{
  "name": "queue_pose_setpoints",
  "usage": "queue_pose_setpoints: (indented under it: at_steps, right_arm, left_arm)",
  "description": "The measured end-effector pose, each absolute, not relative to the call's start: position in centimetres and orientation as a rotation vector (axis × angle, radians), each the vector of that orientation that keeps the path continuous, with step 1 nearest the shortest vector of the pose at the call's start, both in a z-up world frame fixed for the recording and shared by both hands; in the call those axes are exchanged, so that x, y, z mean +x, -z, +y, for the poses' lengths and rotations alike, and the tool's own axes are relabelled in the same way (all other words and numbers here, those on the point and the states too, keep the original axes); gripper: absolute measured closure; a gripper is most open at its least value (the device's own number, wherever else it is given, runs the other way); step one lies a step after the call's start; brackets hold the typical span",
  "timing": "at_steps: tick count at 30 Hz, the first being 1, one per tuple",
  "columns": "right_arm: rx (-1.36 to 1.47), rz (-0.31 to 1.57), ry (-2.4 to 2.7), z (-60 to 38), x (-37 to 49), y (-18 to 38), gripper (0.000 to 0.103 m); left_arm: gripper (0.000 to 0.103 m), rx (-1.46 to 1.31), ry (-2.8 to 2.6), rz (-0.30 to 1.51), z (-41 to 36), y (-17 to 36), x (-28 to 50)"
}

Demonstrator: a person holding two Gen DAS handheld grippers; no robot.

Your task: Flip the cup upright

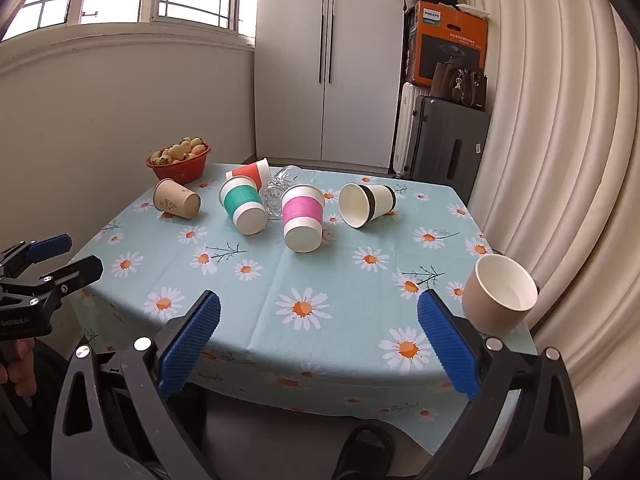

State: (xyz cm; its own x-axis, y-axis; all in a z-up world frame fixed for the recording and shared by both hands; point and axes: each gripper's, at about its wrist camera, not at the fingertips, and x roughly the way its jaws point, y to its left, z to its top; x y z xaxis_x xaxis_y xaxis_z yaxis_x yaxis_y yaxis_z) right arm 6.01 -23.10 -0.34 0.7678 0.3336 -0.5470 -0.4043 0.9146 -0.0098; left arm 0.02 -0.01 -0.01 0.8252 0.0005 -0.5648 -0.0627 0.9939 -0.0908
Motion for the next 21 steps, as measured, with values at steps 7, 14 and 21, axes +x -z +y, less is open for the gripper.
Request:
queue_pose_setpoints:
  at_steps: [7,14,21]
  right_arm:
    - [-0.129,0.571,-0.401,-23.22,6.02,0.37,0.005]
    - [-0.139,0.58,-0.395,-23.17,5.87,0.48,0.005]
    - [-0.145,0.58,-0.399,-23.4,6.13,0.61,0.005]
  left_arm:
    - [0.006,-0.11,-0.033,0.601,0.01,0.0,0.01]
    - [0.006,-0.109,-0.036,0.599,0.0,-0.02,-0.01]
    - [0.006,-0.109,-0.035,0.599,0.0,-0.03,-0.01]
